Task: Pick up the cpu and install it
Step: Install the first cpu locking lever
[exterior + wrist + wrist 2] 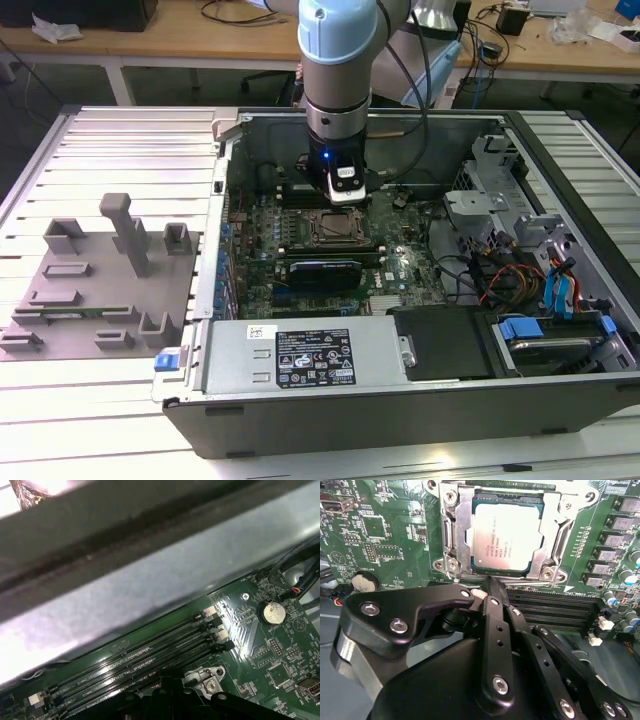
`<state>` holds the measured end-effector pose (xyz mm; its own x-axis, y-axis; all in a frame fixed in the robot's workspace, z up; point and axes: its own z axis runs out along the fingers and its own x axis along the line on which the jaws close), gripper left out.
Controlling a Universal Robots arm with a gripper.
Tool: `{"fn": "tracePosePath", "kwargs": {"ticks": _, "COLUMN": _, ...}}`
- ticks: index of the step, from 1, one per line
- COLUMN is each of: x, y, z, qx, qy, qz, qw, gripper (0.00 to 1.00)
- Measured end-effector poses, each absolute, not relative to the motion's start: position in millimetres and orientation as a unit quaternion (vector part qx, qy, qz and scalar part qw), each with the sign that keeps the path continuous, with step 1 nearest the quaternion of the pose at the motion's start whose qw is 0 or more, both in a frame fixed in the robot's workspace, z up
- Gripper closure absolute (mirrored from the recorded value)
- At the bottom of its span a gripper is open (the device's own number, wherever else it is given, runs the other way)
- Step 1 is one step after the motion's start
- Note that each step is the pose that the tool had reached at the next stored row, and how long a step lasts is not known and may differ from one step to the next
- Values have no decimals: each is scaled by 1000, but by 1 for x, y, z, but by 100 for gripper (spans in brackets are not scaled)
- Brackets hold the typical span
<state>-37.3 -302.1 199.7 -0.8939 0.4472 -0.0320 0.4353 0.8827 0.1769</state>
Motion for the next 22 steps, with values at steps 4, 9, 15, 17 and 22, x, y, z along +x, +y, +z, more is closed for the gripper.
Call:
{"fn": "tracePosePath", "kwargs": {"ticks": 4, "x": -37, "y": -302, "z": 203, "qx": 227, "qy": 970, "qz": 83, "qw": 36, "gripper": 89}}
{"fn": "tracePosePath", "kwargs": {"ticks": 9, "x": -37, "y": -302, "z": 210, "qx": 227, "qy": 970, "qz": 83, "qw": 36, "gripper": 89}}
{"fn": "tracePosePath", "kwargs": {"ticks": 15, "x": -37, "y": -296, "z": 212, "qx": 227, "qy": 970, "qz": 83, "qw": 36, "gripper": 89}}
{"fn": "tracePosePath", "kwargs": {"ticks": 17, "x": -37, "y": -295, "z": 212, "qx": 227, "qy": 970, "qz": 83, "qw": 36, "gripper": 89}}
{"fn": "tracePosePath", "kwargs": {"ticks": 22, "x": -37, "y": -296, "z": 208, "qx": 227, "qy": 969, "qz": 83, "qw": 38, "gripper": 89}}
